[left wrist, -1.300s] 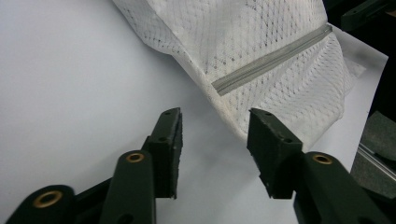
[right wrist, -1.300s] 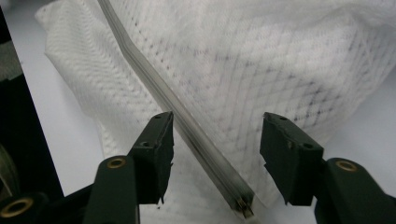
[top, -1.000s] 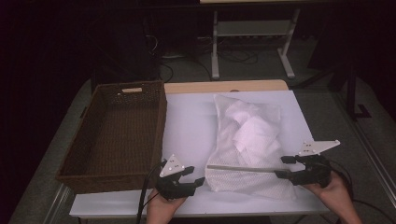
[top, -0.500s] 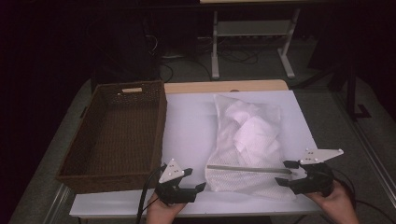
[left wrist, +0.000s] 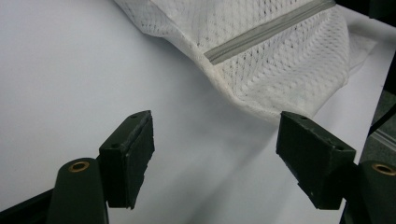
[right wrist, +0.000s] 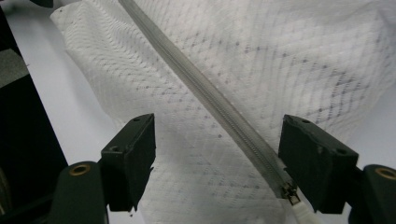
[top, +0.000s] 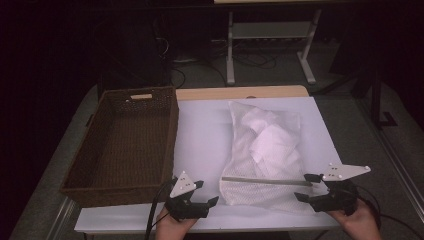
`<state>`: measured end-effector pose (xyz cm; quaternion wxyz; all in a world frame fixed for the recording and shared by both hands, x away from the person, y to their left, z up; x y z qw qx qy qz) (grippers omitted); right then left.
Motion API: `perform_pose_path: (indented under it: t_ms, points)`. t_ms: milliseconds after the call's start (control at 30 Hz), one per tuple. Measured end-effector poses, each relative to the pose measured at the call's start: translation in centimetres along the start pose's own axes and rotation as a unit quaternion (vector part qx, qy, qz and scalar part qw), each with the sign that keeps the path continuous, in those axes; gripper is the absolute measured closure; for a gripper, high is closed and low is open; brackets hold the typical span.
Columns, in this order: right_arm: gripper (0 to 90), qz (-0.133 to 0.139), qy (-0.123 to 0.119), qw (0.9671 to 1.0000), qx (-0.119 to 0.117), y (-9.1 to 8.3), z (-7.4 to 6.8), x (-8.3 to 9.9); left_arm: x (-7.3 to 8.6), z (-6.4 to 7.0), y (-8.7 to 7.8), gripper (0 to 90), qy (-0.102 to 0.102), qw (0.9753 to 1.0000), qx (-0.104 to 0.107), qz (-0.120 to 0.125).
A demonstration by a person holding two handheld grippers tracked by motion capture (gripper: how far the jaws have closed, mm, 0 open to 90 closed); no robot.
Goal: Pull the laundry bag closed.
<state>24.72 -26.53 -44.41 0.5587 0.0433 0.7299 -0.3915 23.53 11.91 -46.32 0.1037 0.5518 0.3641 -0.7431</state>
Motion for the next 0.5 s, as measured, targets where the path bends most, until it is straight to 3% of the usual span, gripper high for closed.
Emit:
perform_pose_path:
  t_ms: [500]
  points:
    - [26.4,-0.004,-0.015,0.9998,-0.008,0.5,-0.48,-0.02,0.13,0.11,0.4,26.5,0.004,1.0,0.005,-0.005]
Point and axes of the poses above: each handheld gripper's, and its own axes: y roughly forward along the jaws, x roughly out of its underside, z roughly to its right, the point moved 3 cm from there along y, roughly forward along the jaws, and after that the axes turned 8 degrees about z, right-handed, at the moved point
